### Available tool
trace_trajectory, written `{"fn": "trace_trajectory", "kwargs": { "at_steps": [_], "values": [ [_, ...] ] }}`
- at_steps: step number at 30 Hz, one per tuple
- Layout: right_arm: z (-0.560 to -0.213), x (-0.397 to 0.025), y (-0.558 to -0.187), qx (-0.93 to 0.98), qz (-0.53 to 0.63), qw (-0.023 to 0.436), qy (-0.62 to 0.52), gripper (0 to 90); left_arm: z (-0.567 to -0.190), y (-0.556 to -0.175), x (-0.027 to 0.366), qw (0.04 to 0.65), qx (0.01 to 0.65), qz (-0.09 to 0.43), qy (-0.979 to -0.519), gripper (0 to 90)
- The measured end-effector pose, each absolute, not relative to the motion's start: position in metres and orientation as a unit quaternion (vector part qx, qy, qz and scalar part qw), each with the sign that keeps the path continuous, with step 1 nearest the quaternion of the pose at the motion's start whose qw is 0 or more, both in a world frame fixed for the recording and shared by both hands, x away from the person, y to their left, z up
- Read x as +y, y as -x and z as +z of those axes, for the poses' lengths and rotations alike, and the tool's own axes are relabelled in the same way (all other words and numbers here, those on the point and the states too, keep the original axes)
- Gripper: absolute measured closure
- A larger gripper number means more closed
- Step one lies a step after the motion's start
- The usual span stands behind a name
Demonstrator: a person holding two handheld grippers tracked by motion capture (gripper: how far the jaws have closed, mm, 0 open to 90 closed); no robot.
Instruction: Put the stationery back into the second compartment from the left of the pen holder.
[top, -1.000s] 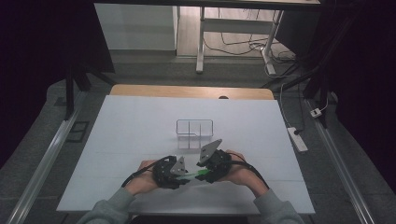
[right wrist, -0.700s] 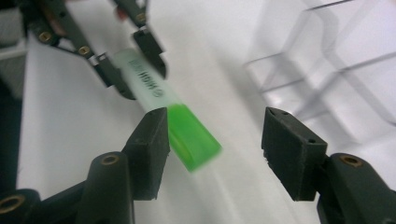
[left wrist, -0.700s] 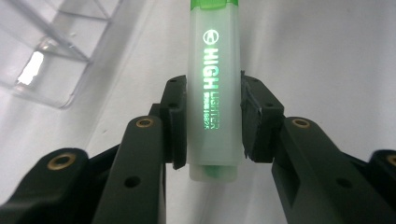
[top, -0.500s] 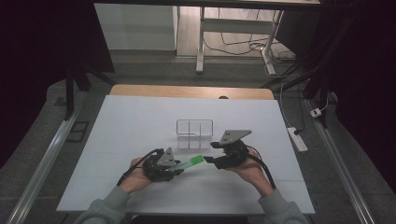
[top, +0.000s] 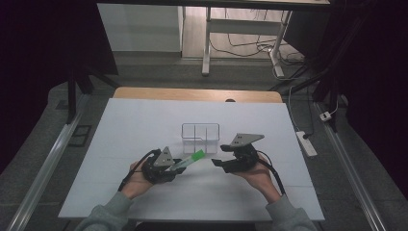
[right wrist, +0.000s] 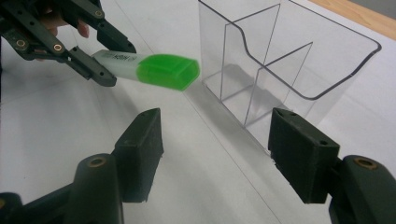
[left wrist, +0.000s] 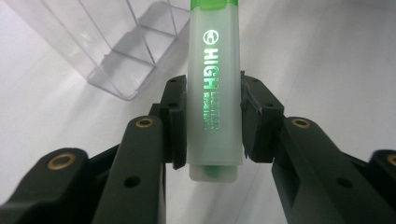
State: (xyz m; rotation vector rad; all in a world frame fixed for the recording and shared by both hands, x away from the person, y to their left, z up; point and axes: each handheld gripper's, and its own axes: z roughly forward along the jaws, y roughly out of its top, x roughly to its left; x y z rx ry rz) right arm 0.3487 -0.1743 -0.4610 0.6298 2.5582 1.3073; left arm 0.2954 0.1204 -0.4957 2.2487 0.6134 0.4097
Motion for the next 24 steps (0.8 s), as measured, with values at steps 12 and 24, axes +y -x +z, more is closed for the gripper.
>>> {"fn": "trace_trajectory", "kwargs": {
  "at_steps": [12, 24],
  "values": [
    [-0.467, -0.167, -0.346, 0.854, 0.460, 0.090, -0.224, 32.1, -0.495, -0.293, 0.118, 0.394, 0.246, 0.180, -0.867, 65.0],
    [-0.473, -0.154, -0.342, 0.838, 0.490, 0.070, -0.229, 33.6, -0.496, -0.287, 0.106, 0.404, 0.236, 0.192, -0.863, 64.9]
  ]
}}
